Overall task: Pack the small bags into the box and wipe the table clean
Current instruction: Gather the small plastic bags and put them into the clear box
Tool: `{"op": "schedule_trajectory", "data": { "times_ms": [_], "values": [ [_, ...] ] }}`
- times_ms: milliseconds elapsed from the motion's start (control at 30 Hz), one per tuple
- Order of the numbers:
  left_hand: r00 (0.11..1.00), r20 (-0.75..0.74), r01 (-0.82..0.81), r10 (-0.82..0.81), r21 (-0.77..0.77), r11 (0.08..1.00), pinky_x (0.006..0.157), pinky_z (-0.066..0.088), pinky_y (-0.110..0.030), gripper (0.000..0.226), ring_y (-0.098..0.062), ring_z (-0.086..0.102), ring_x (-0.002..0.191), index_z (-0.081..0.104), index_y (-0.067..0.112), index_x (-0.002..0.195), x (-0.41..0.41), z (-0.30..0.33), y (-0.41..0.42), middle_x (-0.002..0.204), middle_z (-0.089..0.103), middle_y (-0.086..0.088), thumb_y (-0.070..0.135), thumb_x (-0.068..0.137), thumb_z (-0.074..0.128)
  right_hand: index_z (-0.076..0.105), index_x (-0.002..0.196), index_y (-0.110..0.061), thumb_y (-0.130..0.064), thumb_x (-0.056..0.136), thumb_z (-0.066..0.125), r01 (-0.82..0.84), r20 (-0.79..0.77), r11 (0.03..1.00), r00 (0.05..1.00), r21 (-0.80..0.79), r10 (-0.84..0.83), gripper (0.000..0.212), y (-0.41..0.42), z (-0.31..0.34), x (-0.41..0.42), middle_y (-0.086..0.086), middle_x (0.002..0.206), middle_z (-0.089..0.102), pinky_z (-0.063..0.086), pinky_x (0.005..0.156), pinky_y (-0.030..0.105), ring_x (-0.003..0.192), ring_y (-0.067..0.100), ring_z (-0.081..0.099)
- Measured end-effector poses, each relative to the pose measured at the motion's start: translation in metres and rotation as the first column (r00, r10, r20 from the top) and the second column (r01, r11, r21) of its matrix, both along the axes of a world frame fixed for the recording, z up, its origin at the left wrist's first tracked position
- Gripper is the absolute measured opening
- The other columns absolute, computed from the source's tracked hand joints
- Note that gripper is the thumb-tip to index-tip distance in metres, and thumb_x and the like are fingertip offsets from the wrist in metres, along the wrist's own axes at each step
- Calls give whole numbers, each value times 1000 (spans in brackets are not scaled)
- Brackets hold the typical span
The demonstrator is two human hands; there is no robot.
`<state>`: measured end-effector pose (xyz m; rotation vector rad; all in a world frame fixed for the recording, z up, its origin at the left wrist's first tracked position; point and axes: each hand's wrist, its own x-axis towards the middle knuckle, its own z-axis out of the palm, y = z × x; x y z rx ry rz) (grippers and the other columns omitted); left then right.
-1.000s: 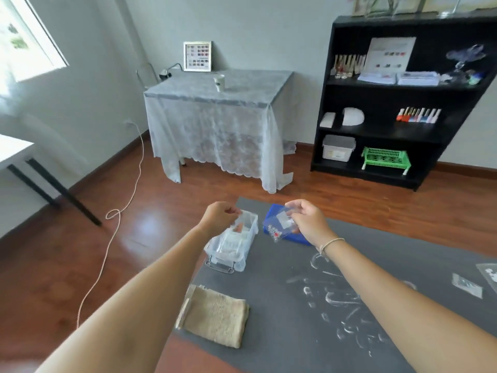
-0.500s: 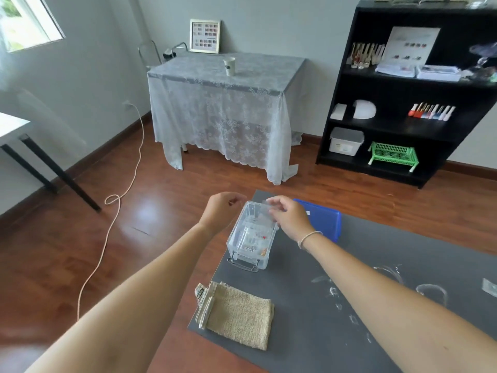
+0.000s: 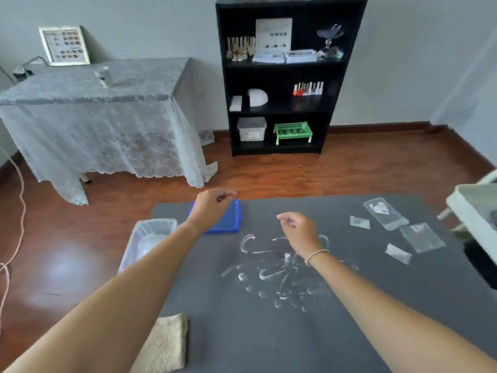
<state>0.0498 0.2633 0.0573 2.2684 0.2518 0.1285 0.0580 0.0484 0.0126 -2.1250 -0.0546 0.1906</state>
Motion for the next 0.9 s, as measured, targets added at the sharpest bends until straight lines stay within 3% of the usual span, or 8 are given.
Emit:
{"op": "schedule_trajectory", "data": {
  "times_ms": [100,200,300,367,600,800,900],
  "values": [
    [989,-22,150,-149,18,989,48,37,-4,20,-8,52,64,70,16,101,29,-9,-72,83,67,3,13,88,55,69,100,-11,-4,87,48,126,-19,989,992,-78,-127,26,-84,-9,2,9,110,68,40,80,20,95,22,61],
    [956,-43,292,-290,63,954,63,35,-8,21,-13,56,80,70,13,101,52,-19,-146,101,70,-4,12,87,55,69,102,-10,-4,86,49,213,10,960,977,-182,-214,26,-159,-15,0,9,111,66,43,87,25,101,25,60],
    [913,-113,400,-392,55,915,71,38,-12,23,-16,60,87,69,13,102,67,-29,-212,106,70,-6,11,87,52,68,103,-7,-5,85,50,207,44,918,978,-338,-204,25,-215,-22,2,12,110,65,43,95,36,107,30,56],
    [882,-183,452,-435,62,890,82,41,-18,26,-19,61,97,68,14,105,76,-38,-246,110,68,-7,12,87,49,66,101,-4,-6,85,48,163,33,886,986,-433,-165,25,-240,-28,3,11,109,64,44,91,37,107,32,54],
    [781,-379,606,-496,269,748,103,39,-38,37,-24,46,122,54,23,125,96,-71,-303,131,54,-2,17,90,47,52,121,-16,-23,90,50,20,-33,860,999,-510,-43,32,-264,-51,8,6,120,56,41,94,34,114,28,44],
    [797,-448,580,-406,380,720,94,44,-42,42,-28,39,121,46,26,132,97,-86,-312,129,48,-4,19,90,46,50,117,-14,-28,90,52,-8,-78,840,996,-542,-41,31,-268,-56,16,8,118,52,40,92,34,114,27,43],
    [800,-449,567,-397,350,746,95,44,-42,40,-29,42,120,49,23,128,102,-85,-312,123,53,-6,20,88,49,50,110,-10,-25,90,53,-22,-132,854,990,-520,-55,26,-268,-57,21,9,117,52,42,92,34,116,27,42]
  ]
}}
